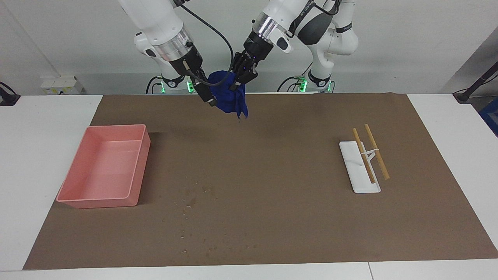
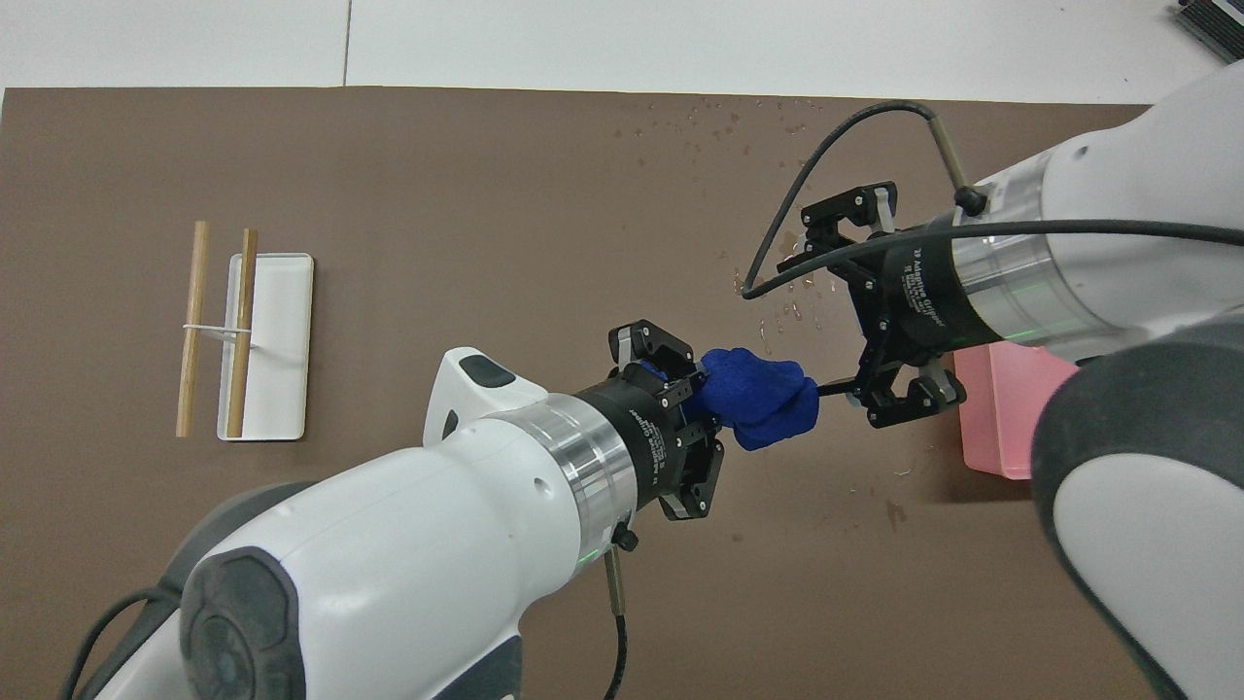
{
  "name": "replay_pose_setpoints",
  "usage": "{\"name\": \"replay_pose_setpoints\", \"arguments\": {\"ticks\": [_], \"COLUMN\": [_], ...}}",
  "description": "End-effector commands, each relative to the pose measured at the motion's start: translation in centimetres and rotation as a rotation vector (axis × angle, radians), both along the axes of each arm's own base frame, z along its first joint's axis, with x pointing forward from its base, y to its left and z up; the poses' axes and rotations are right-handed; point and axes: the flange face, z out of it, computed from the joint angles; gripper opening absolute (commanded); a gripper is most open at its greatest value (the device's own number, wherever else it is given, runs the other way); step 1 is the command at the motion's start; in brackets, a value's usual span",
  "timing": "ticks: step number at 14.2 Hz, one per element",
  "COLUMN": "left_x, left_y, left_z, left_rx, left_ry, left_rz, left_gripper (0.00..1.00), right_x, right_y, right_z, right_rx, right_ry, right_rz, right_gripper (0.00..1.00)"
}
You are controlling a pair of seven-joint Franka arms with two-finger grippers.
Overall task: Wipe water with towel using both arms
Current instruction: 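Grasp the blue cloth with the right gripper beside the left gripper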
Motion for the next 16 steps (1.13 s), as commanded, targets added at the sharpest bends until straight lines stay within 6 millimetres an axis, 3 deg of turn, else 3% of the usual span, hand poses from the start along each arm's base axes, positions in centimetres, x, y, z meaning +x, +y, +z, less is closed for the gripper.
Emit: {"name": "replay_pose_setpoints", "arguments": {"ticks": [1, 6, 12, 15, 16], "left_x": [0.3, 0.4, 0.5, 0.5, 0.6], "left_y": [0.0, 0.1, 0.1, 0.1, 0.2], "left_z": [0.4, 0.6, 0.7, 0.7, 0.8], "left_rx": [-0.031, -0.041, -0.048, -0.049, -0.053], "left_ry": [-0.007, -0.017, -0.021, -0.022, -0.023], "left_rz": [0.023, 0.029, 0.036, 0.038, 0.044], "left_gripper": [0.00, 0.00, 0.00, 0.00, 0.00], "right_x": [-0.7, -3.0, -2.9, -3.1, -3.2], "right_y": [0.1, 0.9, 1.2, 1.8, 2.1], "right_z": [0.3, -2.1, -2.5, -2.9, -3.0], "right_rx": [0.000, 0.014, 0.087, 0.098, 0.100], "right_ry": [0.028, 0.080, 0.066, 0.069, 0.072], "right_rz": [0.016, -0.030, -0.076, -0.072, -0.067], "right_gripper": [0.99, 0.99, 0.97, 0.87, 0.79]}}
